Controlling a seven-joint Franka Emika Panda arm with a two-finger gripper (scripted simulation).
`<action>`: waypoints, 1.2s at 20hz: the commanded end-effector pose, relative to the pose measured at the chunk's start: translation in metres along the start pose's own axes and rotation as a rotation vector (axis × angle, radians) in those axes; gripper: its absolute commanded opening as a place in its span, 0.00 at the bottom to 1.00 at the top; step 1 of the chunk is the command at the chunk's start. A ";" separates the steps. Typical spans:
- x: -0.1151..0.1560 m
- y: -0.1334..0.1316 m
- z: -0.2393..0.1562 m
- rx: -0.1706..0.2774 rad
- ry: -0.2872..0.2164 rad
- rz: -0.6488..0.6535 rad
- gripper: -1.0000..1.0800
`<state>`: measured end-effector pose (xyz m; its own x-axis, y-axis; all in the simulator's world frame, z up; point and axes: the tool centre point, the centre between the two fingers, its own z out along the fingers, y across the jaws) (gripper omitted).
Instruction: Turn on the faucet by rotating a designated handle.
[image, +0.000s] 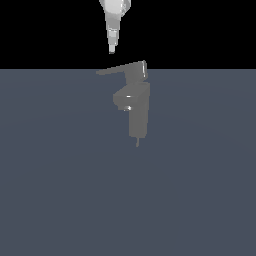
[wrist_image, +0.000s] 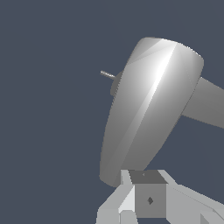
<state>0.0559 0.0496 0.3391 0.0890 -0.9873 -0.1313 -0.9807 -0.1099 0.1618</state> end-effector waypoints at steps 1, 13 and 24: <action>0.000 -0.013 0.011 -0.004 0.010 0.068 0.00; -0.003 -0.057 0.056 -0.012 0.057 0.300 0.00; -0.004 -0.066 0.068 -0.011 0.069 0.351 0.00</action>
<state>0.1083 0.0683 0.2627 -0.2393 -0.9709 0.0001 -0.9519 0.2346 0.1968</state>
